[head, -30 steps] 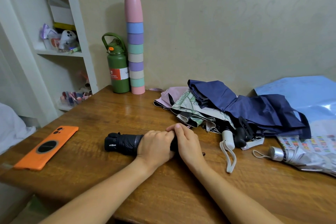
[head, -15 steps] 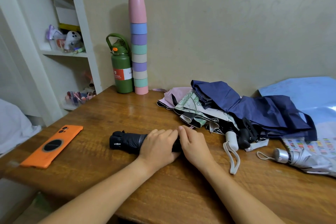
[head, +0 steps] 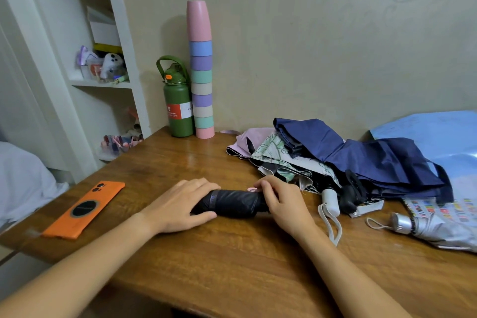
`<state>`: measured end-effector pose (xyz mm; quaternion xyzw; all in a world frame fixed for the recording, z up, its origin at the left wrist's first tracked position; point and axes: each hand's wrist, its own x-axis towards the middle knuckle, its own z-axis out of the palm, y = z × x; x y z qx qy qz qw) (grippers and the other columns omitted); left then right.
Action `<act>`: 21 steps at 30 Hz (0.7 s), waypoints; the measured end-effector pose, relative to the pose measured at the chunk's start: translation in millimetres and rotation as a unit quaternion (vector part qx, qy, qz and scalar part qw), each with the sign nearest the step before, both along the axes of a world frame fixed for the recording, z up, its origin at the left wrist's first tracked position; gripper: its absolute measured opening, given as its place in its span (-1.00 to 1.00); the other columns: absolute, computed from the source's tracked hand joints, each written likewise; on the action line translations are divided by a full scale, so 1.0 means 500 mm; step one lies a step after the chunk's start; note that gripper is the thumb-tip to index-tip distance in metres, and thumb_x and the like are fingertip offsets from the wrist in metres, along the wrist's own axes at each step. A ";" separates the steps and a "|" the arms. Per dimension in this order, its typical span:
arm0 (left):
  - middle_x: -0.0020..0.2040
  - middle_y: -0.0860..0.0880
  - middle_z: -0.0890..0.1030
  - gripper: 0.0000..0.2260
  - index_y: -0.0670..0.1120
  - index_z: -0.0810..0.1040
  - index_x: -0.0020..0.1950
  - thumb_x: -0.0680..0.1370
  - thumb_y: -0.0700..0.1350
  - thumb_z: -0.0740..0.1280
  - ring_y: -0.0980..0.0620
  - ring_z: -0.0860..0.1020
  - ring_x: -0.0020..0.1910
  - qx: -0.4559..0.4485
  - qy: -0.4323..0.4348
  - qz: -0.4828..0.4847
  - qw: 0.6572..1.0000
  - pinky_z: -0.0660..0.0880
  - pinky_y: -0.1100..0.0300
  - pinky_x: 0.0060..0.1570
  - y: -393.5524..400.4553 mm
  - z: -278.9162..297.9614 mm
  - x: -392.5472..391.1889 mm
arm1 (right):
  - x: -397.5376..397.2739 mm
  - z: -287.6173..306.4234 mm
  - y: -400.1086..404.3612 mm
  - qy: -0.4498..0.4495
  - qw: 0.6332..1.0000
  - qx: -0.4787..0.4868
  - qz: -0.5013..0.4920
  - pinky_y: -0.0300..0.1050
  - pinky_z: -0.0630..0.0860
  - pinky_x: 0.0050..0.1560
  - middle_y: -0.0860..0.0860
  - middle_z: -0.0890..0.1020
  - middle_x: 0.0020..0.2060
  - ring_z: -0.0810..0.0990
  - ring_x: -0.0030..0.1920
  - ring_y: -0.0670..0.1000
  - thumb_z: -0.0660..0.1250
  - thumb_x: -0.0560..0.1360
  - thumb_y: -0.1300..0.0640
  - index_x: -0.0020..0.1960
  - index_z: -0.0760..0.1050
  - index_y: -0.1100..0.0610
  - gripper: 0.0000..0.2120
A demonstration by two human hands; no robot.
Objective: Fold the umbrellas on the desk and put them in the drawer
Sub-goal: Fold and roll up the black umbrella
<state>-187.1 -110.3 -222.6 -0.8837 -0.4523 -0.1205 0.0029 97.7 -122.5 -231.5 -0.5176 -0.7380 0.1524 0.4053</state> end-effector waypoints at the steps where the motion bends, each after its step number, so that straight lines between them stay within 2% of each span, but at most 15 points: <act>1: 0.29 0.25 0.42 -0.52 0.21 0.32 0.48 0.60 0.34 0.22 0.25 0.40 0.23 0.016 0.001 0.002 1.000 0.37 0.25 0.28 -0.002 -0.005 0.001 | -0.002 -0.004 0.004 -0.024 1.000 0.006 0.006 -0.18 0.53 -0.05 -0.15 0.68 -0.16 0.62 -0.11 -0.15 0.19 0.68 0.05 0.01 0.61 -0.05 -0.78; 4: 0.23 0.19 0.48 -0.55 0.14 0.40 0.41 0.61 0.33 0.18 0.20 0.44 0.19 0.076 0.001 0.005 0.997 0.40 0.18 0.27 -0.005 -0.027 0.009 | -0.006 -0.011 0.010 -0.107 0.994 0.025 0.012 0.04 0.55 -0.09 -0.10 0.63 -0.21 0.58 -0.16 -0.09 0.11 0.66 -0.14 -0.03 0.56 -0.01 -0.68; 7: 0.19 0.16 0.52 -0.54 0.09 0.45 0.39 0.60 0.31 0.18 0.17 0.47 0.17 0.086 -0.022 0.013 0.996 0.42 0.16 0.25 -0.006 -0.038 0.012 | -0.017 -0.008 -0.004 -0.176 0.983 0.057 -0.018 0.03 0.50 -0.19 -0.08 0.51 -0.27 0.52 -0.23 -0.02 -0.03 0.64 -0.25 -0.12 0.46 -0.01 -0.56; 9: 0.18 0.16 0.54 -0.54 0.07 0.48 0.37 0.59 0.30 0.19 0.17 0.49 0.16 0.092 -0.036 0.010 0.995 0.43 0.16 0.22 -0.007 -0.039 0.012 | -0.031 -0.010 -0.014 -0.221 0.967 0.114 -0.060 -0.01 0.44 -0.24 -0.06 0.51 -0.29 0.53 -0.25 0.05 -0.01 0.64 -0.22 -0.14 0.48 0.00 -0.57; 12: 0.13 0.16 0.55 -0.57 0.07 0.51 0.32 0.58 0.29 0.24 0.16 0.51 0.11 0.112 -0.060 0.003 0.992 0.42 0.20 0.15 -0.012 -0.040 0.019 | -0.045 -0.006 -0.024 -0.275 0.932 0.190 -0.138 -0.04 0.37 -0.21 -0.03 0.57 -0.32 0.56 -0.27 0.07 0.07 0.65 -0.12 -0.20 0.52 0.02 -0.60; 15: 0.09 0.15 0.56 -0.60 0.06 0.53 0.29 0.56 0.25 0.32 0.15 0.52 0.07 0.133 -0.088 -0.008 0.987 0.42 0.20 0.12 -0.026 -0.036 0.050 | -0.047 0.014 -0.031 -0.309 0.912 0.195 -0.186 -0.01 0.42 -0.17 -0.01 0.62 -0.30 0.59 -0.25 0.07 0.06 0.65 -0.10 -0.21 0.55 0.04 -0.58; 18: 0.05 0.10 0.58 -0.60 0.00 0.55 0.25 0.53 0.21 0.36 0.08 0.54 0.03 0.170 -0.083 -0.035 0.981 0.45 0.14 0.07 -0.041 -0.024 0.108 | -0.051 0.038 -0.040 -0.301 0.914 0.171 -0.211 0.00 0.46 -0.21 0.04 0.63 -0.35 0.61 -0.32 0.12 0.08 0.63 -0.14 -0.25 0.58 0.08 -0.53; 21: -0.01 0.06 0.63 -0.58 -0.03 0.59 0.20 0.48 0.21 0.36 0.02 0.59 -0.03 0.183 -0.102 -0.069 0.975 0.49 0.12 -0.03 -0.058 -0.021 0.182 | -0.025 0.051 -0.059 -0.347 0.905 0.127 -0.211 -0.01 0.35 -0.21 0.04 0.64 -0.31 0.62 -0.28 0.14 0.11 0.63 -0.18 -0.17 0.60 0.06 -0.55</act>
